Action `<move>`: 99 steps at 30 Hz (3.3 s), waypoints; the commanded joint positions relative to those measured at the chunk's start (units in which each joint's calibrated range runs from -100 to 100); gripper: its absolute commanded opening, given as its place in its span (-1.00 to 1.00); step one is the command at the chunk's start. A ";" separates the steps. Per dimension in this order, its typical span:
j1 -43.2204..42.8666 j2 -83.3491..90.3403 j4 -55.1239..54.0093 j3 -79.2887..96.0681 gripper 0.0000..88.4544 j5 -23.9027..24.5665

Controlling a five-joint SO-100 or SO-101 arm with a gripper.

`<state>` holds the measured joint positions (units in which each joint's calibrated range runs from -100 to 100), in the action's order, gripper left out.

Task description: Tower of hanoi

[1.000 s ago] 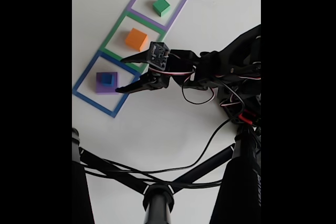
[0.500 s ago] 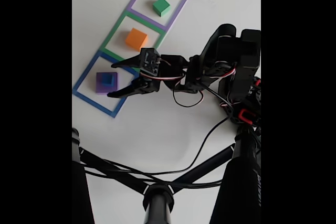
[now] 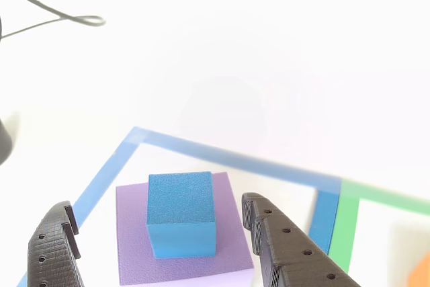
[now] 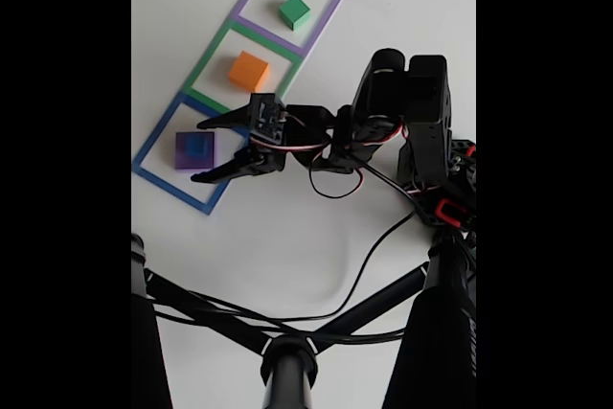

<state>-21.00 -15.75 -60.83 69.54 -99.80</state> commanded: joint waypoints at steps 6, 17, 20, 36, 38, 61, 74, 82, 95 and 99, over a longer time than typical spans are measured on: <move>-0.96 -2.79 -3.05 -3.81 -0.35 -0.20; -1.24 -4.08 -3.05 -4.81 -0.55 -0.20; -1.44 -4.08 -3.05 -4.72 -0.63 -0.20; -1.63 -4.24 -3.05 -4.72 -0.93 -0.20; -1.63 -4.24 -3.13 -4.72 -0.94 -0.20; -0.48 41.78 39.30 0.19 -0.93 -0.20; 7.96 54.38 120.75 -55.54 -0.94 0.65; 15.44 48.41 150.39 -88.72 -0.95 0.65; 28.67 48.49 157.11 -93.81 -0.94 -0.20; 32.98 48.97 158.16 -93.54 -0.94 -0.20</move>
<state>8.23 32.63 96.55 -21.85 -99.21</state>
